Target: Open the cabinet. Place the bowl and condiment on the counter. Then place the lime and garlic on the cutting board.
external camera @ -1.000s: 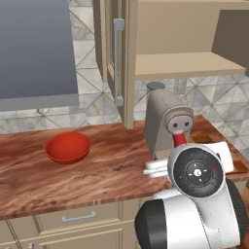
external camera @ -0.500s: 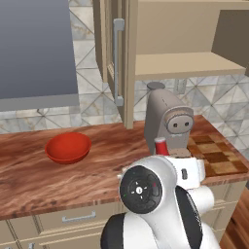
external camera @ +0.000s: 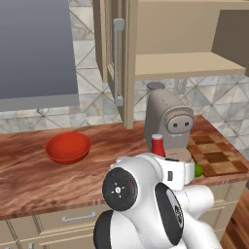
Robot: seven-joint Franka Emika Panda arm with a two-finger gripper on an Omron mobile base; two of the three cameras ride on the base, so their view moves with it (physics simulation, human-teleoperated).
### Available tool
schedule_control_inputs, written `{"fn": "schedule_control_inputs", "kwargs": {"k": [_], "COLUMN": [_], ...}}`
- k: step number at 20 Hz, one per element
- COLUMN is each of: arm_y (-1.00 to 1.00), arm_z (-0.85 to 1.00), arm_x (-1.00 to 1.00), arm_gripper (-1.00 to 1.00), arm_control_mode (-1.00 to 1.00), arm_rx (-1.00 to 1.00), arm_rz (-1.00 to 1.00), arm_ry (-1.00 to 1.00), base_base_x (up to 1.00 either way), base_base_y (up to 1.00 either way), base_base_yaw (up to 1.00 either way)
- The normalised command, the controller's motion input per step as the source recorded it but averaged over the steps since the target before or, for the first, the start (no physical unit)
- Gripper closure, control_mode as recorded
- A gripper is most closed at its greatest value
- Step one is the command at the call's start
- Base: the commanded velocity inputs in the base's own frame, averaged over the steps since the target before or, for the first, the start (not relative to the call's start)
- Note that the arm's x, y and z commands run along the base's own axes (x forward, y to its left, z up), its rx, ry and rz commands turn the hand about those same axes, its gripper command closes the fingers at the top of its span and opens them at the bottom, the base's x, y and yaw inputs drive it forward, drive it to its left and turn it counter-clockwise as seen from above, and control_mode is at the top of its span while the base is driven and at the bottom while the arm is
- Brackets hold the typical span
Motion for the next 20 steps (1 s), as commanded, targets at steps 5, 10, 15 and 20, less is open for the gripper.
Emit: {"fn": "schedule_control_inputs", "kwargs": {"k": [5,10,15,20], "arm_y": [0.00,0.00,0.00,0.00], "arm_z": [-0.30,-0.29,-0.18,-0.15], "arm_x": [0.27,0.15,0.19,0.29], "arm_gripper": [1.00,1.00,1.00,1.00], "arm_control_mode": [-1.00,-1.00,-1.00,-1.00], "arm_rx": [0.04,0.00,0.00,0.00], "arm_rz": [0.00,0.00,0.00,0.00], "arm_ry": [0.00,0.00,0.00,-0.02], "base_base_x": [0.00,0.00,0.00,0.00], "base_base_y": [0.00,0.00,0.00,0.00], "base_base_yaw": [0.00,0.00,0.00,0.00]}}
